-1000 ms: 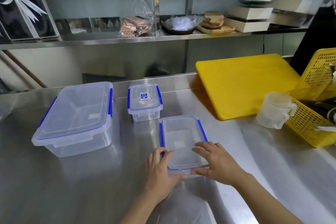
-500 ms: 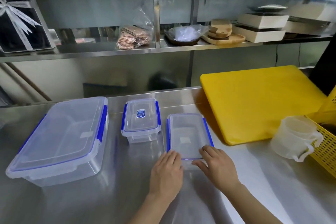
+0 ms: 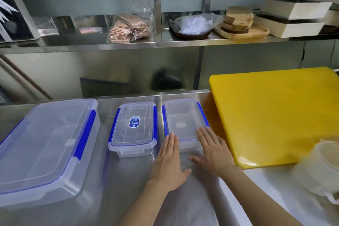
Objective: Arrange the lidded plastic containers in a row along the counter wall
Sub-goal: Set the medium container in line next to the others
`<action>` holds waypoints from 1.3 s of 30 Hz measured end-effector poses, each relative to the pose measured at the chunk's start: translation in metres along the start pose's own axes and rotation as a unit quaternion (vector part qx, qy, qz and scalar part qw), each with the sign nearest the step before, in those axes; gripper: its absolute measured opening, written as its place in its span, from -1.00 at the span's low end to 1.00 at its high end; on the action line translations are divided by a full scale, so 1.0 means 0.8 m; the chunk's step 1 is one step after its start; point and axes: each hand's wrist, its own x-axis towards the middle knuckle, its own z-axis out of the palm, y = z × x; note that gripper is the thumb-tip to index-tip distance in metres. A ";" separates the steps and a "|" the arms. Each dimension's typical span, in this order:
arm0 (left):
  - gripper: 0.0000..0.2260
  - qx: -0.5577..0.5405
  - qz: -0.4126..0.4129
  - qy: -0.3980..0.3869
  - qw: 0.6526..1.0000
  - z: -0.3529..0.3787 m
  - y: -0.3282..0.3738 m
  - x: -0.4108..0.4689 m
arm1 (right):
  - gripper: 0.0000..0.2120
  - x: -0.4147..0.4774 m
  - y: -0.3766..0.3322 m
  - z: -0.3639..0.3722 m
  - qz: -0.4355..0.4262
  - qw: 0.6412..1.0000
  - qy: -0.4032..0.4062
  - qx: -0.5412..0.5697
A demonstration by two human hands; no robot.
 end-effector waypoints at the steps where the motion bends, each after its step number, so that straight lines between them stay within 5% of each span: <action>1: -0.09 -0.012 0.001 -0.001 1.000 0.002 -0.002 0.000 | -0.14 -0.001 -0.002 0.004 -0.001 1.000 0.006 -0.012; 24: -0.20 0.003 0.021 -0.029 0.999 -0.021 -0.028 0.031 | -0.31 0.026 -0.022 -0.020 -0.018 0.994 0.089 -0.052; 28: -0.32 0.026 0.047 0.032 0.998 -0.035 -0.029 0.030 | -0.29 0.015 -0.007 -0.019 0.005 0.994 0.096 -0.043; 33: -0.45 -0.029 -0.059 0.237 0.969 -0.083 -0.094 0.017 | -0.36 0.019 -0.040 -0.043 0.000 0.984 0.160 0.079; 39: -0.33 -0.045 -0.244 0.130 0.960 -0.084 -0.156 0.001 | -0.37 0.040 -0.114 -0.021 -0.097 0.977 0.081 0.170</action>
